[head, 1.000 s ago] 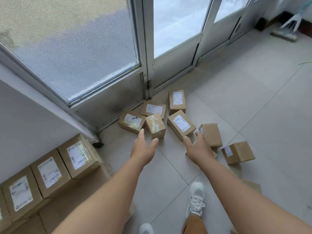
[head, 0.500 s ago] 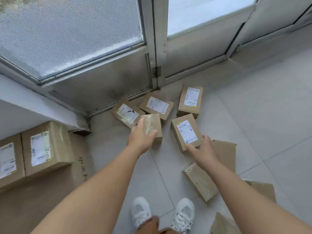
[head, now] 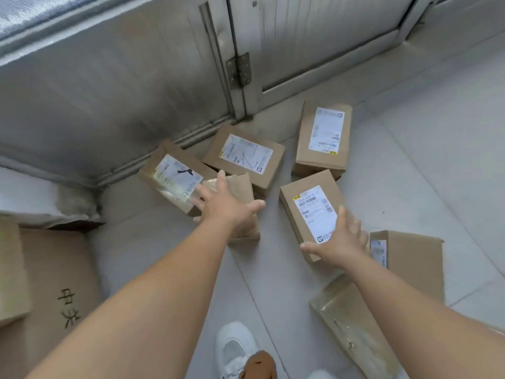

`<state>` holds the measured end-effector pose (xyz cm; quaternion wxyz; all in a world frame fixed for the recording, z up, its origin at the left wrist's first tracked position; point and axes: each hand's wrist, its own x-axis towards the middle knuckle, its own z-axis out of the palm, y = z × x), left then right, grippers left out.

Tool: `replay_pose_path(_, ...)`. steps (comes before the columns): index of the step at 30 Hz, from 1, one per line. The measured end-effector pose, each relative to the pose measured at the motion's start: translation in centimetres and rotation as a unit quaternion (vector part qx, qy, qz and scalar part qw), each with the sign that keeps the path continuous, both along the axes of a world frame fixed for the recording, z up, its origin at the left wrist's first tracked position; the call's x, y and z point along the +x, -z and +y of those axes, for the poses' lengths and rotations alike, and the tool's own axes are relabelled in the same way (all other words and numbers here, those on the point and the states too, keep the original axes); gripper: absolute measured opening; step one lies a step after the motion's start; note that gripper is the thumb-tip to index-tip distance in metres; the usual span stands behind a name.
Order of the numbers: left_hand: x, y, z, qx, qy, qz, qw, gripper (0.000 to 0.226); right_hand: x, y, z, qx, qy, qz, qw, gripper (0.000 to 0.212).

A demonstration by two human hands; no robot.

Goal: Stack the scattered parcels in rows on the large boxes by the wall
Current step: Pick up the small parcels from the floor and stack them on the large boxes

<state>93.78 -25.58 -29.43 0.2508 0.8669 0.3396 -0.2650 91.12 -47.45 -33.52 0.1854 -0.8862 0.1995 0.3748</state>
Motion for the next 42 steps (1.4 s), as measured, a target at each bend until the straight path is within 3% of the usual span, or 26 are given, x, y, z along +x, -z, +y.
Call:
replay_pose_path(7, 0.9, 2.6, -0.2, 0.026, -0.020, -0.003, 0.999, 0.117, 0.7, 4.4, -0.3, -0.072, -0.057, 0.038, 0.995, 0.148)
replay_pose_path(11, 0.9, 2.9, -0.3, 0.030, -0.031, -0.018, 0.999, 0.107, 0.5, 5.1, 0.6, -0.081, -0.054, 0.000, 0.995, 0.144)
replay_pose_path(20, -1.7, -2.8, 1.4, -0.023, -0.170, -0.064, 0.983, 0.091, 0.3, -2.2, 3.2, -0.053, -0.017, -0.027, 0.998, 0.133)
replay_pose_path(28, -6.2, -13.6, 2.6, -0.100, -0.354, -0.119, 0.922, 0.088, -0.7, -14.6, 5.4, -0.003, -0.002, -0.001, 1.000, 0.132)
replay_pose_path(42, -18.8, -29.2, 6.1, -0.129, -0.588, -0.229, 0.764, 0.085, -5.8, -31.0, 13.9, 0.051, -0.098, -0.014, 0.994, 0.127)
